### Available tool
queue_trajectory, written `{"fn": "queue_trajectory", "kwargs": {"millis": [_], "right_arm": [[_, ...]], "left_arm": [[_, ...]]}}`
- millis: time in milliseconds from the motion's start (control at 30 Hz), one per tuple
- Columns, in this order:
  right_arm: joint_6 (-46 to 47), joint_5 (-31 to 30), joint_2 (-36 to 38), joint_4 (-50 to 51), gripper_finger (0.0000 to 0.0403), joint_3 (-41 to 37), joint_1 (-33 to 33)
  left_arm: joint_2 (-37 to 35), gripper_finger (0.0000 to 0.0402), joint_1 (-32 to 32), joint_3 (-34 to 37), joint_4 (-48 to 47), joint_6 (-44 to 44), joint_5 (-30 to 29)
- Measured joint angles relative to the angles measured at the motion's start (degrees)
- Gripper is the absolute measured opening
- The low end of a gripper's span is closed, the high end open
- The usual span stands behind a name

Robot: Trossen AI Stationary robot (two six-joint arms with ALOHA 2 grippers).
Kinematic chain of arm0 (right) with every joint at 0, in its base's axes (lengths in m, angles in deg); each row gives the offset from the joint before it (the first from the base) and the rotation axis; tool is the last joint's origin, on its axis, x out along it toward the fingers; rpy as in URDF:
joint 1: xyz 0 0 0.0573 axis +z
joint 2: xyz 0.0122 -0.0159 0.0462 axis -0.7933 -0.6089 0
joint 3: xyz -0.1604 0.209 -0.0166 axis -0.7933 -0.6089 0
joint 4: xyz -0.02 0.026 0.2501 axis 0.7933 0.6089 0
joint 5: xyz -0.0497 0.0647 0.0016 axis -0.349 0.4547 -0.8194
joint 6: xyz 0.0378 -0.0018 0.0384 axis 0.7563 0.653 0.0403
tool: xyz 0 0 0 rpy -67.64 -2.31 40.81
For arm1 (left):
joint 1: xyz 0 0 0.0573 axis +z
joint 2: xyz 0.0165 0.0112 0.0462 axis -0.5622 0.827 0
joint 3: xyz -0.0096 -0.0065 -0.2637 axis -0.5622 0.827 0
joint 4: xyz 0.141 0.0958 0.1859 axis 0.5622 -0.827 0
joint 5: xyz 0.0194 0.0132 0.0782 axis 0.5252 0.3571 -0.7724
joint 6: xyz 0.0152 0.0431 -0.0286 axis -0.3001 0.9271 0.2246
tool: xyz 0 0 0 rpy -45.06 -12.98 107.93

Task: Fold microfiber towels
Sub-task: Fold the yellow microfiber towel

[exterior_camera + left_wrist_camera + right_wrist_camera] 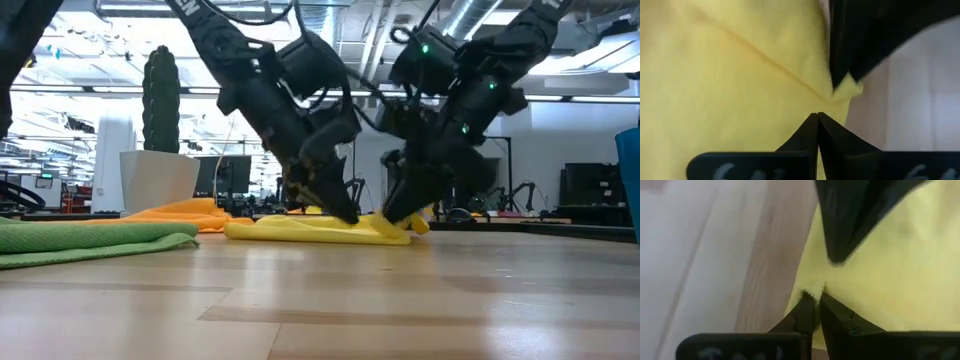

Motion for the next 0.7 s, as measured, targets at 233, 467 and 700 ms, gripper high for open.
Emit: {"fn": "queue_trajectory", "kwargs": {"millis": [233,467,700], "right_arm": [[0.4,-0.3,-2.2,0.1,0.0055,0.8,0.0],[1.5,-0.1,-1.6,0.5,0.0059,0.9,0.0],[1.1,0.0,0.6,0.2,0.0118,1.0,-0.8]], "left_arm": [[2.0,0.0000,0.0,0.0,-0.2,-0.5,0.6],[0.4,0.0000,0.3,0.2,-1.5,-0.5,0.6],[-2.8,0.0000,0.4,0.2,-3.2,-0.6,-0.8]]}}
